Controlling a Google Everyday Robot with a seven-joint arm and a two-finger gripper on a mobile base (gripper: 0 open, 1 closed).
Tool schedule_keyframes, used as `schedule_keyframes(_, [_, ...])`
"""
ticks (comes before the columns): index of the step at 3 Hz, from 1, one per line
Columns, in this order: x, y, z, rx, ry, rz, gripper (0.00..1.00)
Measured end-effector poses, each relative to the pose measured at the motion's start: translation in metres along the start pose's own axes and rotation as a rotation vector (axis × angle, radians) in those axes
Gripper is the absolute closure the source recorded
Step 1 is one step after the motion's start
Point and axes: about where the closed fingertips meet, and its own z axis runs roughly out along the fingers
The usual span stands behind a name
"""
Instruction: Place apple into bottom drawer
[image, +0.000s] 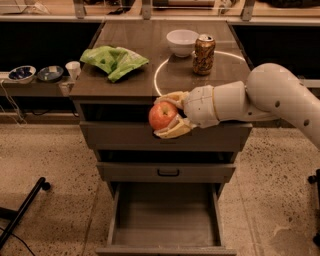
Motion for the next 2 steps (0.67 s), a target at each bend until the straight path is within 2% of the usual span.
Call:
schedule_keyframes(1, [0.030,0.020,0.013,-0.031,-0.043,-0.007,1.00])
schedule_keyframes(2, [0.108,0.075,0.043,-0.146,-0.130,-0.040,1.00])
